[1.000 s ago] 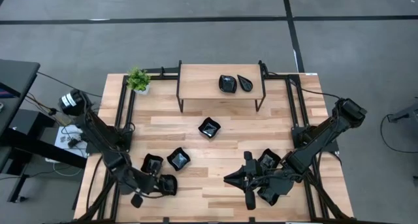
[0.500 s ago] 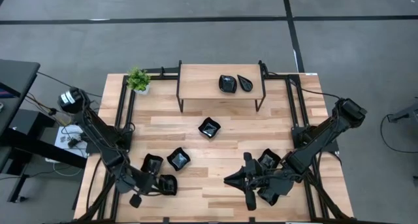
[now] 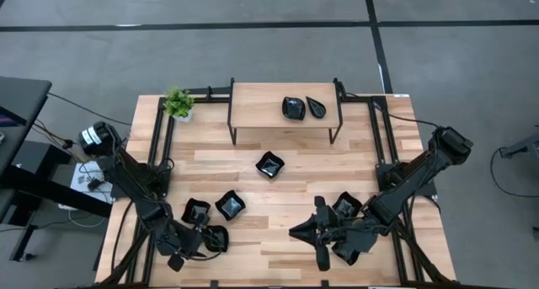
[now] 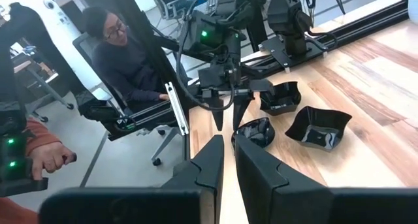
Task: Pick & Place Mini shaped plates
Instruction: Stack the black leaf shaped plate on top of the black leaf shaped plate on the shelf
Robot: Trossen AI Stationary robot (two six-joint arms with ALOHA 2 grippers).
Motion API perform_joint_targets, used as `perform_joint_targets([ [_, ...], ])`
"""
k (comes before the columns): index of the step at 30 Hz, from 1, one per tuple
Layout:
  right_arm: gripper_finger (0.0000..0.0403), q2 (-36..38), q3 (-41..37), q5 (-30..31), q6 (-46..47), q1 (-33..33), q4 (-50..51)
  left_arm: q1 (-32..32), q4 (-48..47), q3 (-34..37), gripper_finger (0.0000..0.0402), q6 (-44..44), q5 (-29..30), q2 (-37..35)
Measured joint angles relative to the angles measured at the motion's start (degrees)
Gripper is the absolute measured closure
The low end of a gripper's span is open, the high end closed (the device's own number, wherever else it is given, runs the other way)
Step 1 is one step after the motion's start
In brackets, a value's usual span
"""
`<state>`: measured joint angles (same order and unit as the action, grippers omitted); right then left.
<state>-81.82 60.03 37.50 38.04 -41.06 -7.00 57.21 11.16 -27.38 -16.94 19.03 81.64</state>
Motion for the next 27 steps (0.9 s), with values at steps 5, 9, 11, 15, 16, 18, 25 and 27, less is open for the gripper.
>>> perform_joint_targets([
  [5, 0.0367, 0.00, 0.00, 0.00, 0.02, 0.02, 0.88, 0.00, 0.73, 0.00, 0.0222, 0.15, 0.22, 3.01],
  [9, 0.0367, 0.00, 0.00, 0.00, 0.02, 0.02, 1.07, 0.00, 1.05, 0.00, 0.0225, 0.17, 0.22, 4.74],
  [11, 0.0367, 0.00, 0.00, 0.02, 0.02, 0.02, 1.05, 0.00, 1.17, 0.00, 0.0226, 0.19, 0.24, 5.45],
  [15, 0.0367, 0.00, 0.00, 0.02, 0.00, 0.08, 1.23, 0.00, 1.22, 0.00, 0.0226, 0.21, 0.22, 7.21],
  [16, 0.0367, 0.00, 0.00, 0.01, 0.00, 0.16, 1.30, 0.00, 1.25, 0.00, 0.0227, 0.21, 0.24, 7.80],
  [18, 0.0367, 0.00, 0.00, 0.01, 0.00, 0.27, 1.54, 0.00, 1.71, -0.06, 0.0229, 0.24, 0.52, 8.91],
  [25, 0.0367, 0.00, 0.00, 0.02, 0.04, 0.31, 1.51, 0.04, 2.60, -0.08, 0.0246, 0.24, 1.07, 9.29],
  [27, 0.0367, 0.00, 0.00, 0.02, 0.02, 0.31, 1.47, 0.03, 2.41, 0.00, 0.0253, 0.23, 1.53, 9.00],
])
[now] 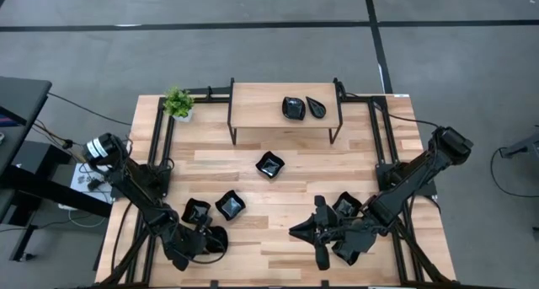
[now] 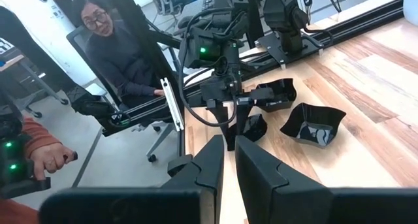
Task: Pick & Place Mini shaped plates
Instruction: Stack the black leaf shaped plate on top of the black leaf shaped plate on the shelf
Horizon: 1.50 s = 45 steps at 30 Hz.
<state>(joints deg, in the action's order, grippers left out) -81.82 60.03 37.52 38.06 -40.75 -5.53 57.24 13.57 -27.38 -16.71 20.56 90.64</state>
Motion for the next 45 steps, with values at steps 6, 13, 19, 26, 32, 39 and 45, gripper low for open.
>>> perform_joint_targets([
  [6, 0.0367, 0.00, 0.00, 0.00, 0.02, 0.00, -0.01, -0.03, 0.06, 0.02, 0.0287, -0.02, 0.36, -0.10],
  [13, 0.0367, 0.00, 0.00, 0.00, 0.02, 0.00, -0.01, -0.03, 0.89, 0.02, 0.0324, -0.02, 0.43, -0.16],
  [19, 0.0367, 0.00, 0.00, 0.00, 0.13, 0.00, -0.01, -0.03, 2.72, 0.02, 0.0344, -0.02, 0.44, -0.19],
  [26, 0.0367, 0.00, 0.00, 0.00, 0.16, 0.00, -0.03, -0.03, 4.07, 0.02, 0.0358, -0.02, 0.44, -0.19],
  [32, 0.0367, 0.00, 0.00, 0.00, 0.87, 0.00, -0.03, -0.03, 6.61, 0.02, 0.0375, -0.02, 0.44, -0.29],
  [39, 0.0367, 0.00, 0.00, -0.02, 2.25, 0.00, -0.08, -0.03, 7.93, 0.02, 0.0393, -0.02, 0.46, -0.30],
  [45, 0.0367, 0.00, 0.00, -0.20, 4.01, 0.00, -0.09, -0.03, 8.80, 0.02, 0.0388, 1.15, 0.42, -0.45],
])
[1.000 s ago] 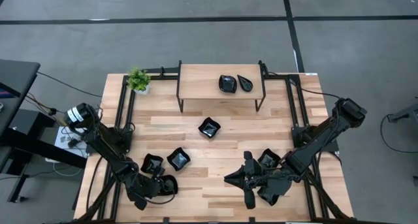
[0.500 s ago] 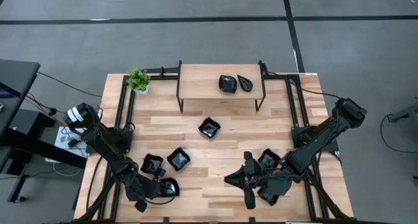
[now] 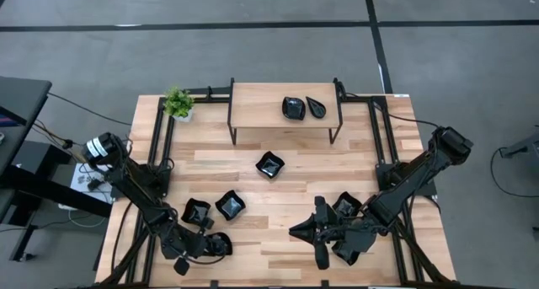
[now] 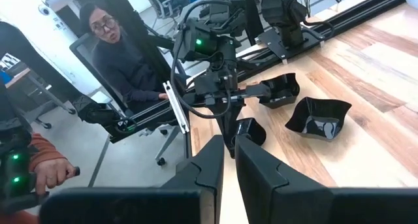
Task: Pick & Place Mini shaped plates
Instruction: Stack the black leaf shaped plate on top of the black leaf shaped plate on the shelf
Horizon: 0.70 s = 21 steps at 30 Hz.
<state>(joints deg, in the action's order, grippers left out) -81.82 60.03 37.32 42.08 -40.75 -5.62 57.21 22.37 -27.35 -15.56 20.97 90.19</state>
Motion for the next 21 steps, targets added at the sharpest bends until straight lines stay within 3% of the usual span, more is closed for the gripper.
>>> perform_joint_targets([
  [21, 0.0367, 0.00, 0.00, 0.04, 0.04, 0.37, -0.92, -0.28, -0.04, 0.00, 0.0386, 11.09, 3.43, -14.15],
])
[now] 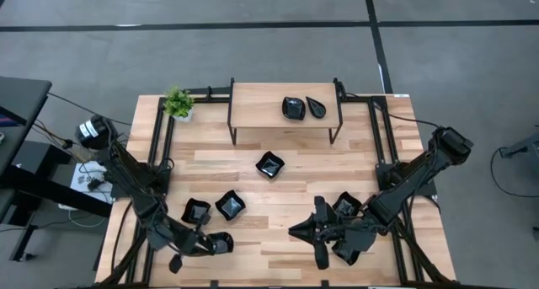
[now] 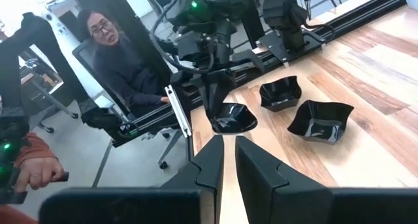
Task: Pick & Place Mini shaped plates
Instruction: Stack the black leaf shaped plate on top of the black leaf shaped plate on the shelf
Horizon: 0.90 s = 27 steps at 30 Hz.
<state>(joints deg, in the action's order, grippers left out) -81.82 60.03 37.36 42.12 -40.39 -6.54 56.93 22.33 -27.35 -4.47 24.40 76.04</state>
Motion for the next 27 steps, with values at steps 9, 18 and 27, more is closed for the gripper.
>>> perform_joint_targets([
  [9, 0.0367, 0.00, 0.00, 0.15, 5.76, 3.58, 0.05, -0.05, 0.02, 0.00, 0.0366, 7.68, 7.06, -2.54],
  [18, 0.0367, -2.52, 0.00, -2.63, 7.14, 9.60, -3.26, -0.74, 0.02, 0.00, 0.0348, 18.08, 14.09, -2.64],
  [27, 0.0367, -12.90, 2.69, -20.94, 3.33, 17.62, -10.37, -3.73, -0.40, 0.00, 0.0336, 23.35, 14.19, -2.62],
])
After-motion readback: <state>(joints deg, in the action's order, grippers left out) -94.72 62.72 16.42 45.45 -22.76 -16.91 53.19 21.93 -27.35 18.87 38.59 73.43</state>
